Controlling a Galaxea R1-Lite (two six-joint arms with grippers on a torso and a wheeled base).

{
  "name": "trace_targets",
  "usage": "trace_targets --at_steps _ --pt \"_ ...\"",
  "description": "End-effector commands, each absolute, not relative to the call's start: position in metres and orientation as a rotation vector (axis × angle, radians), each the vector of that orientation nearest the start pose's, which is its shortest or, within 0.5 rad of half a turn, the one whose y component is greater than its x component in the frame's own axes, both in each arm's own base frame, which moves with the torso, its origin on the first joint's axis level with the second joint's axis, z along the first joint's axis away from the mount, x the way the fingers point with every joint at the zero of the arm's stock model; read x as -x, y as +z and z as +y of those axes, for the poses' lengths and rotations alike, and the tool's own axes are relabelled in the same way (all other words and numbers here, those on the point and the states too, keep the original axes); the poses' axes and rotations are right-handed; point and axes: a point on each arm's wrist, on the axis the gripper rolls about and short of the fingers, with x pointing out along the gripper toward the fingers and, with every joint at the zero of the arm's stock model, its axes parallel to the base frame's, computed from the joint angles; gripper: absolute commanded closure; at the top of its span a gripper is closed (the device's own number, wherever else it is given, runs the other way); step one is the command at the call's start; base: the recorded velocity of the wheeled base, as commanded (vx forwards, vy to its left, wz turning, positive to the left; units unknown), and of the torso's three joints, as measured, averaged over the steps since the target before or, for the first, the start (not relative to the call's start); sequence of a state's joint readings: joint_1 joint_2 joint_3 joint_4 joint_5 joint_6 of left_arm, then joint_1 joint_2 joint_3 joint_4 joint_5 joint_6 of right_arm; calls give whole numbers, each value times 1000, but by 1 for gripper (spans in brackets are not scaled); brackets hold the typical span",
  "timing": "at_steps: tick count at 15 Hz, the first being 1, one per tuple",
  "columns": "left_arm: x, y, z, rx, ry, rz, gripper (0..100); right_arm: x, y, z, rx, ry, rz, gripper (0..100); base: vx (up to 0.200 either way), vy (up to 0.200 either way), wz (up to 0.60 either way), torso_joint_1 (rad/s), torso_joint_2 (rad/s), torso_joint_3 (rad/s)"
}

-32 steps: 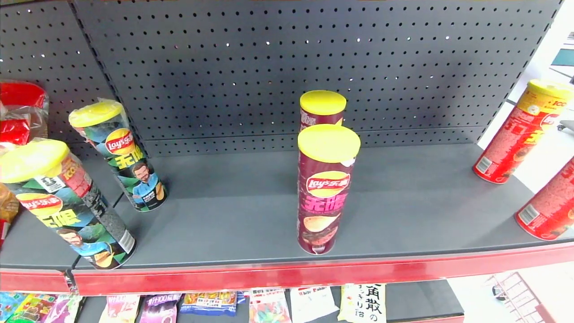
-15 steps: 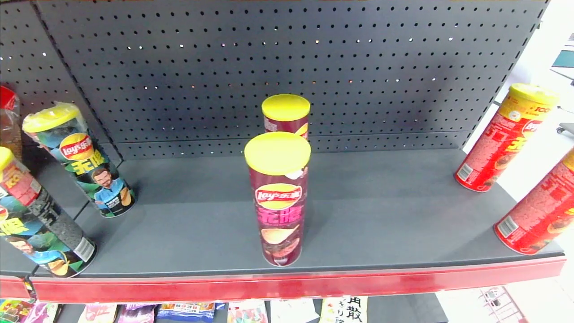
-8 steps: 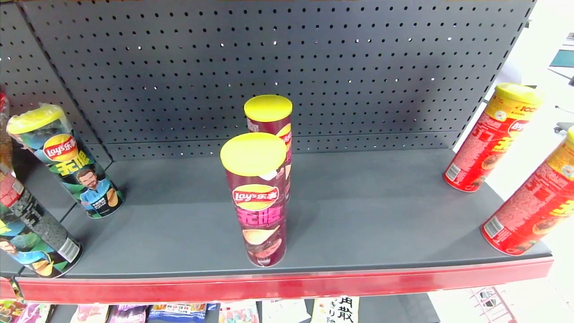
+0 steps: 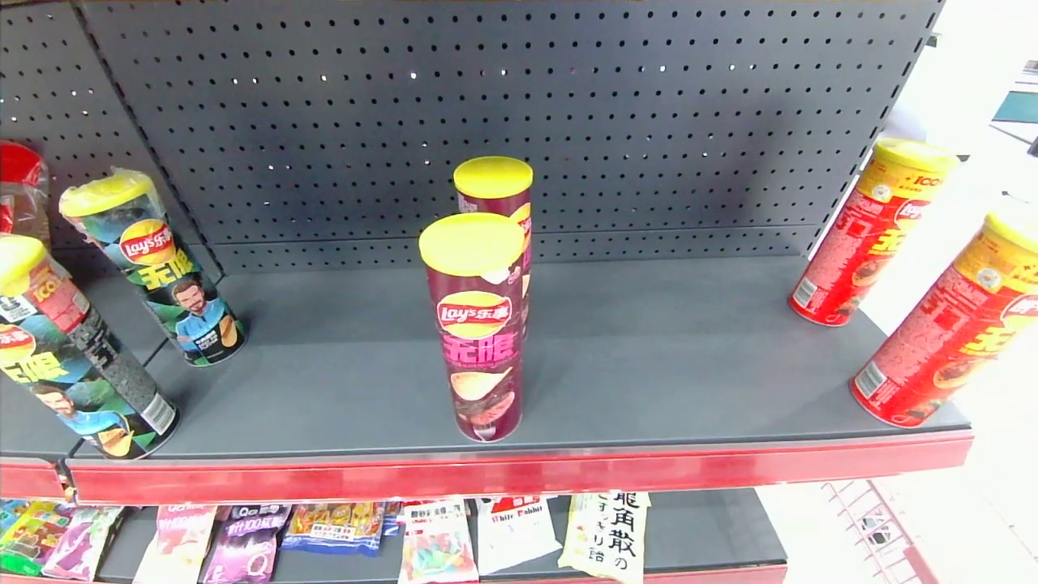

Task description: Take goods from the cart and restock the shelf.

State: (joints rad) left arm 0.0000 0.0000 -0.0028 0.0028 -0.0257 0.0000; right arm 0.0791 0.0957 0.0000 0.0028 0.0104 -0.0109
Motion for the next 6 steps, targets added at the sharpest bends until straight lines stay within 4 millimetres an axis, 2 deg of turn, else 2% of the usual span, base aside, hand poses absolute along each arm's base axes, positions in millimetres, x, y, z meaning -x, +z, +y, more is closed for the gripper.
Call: trace_targets --at_steps 1,6 --pt "23 76 -1 0 -26 0 0 15 77 -1 16 91 99 0 0 0 0 0 0 0" --pt "23 76 -1 2 -26 0 0 15 77 -1 19 90 99 0 0 0 0 0 0 0"
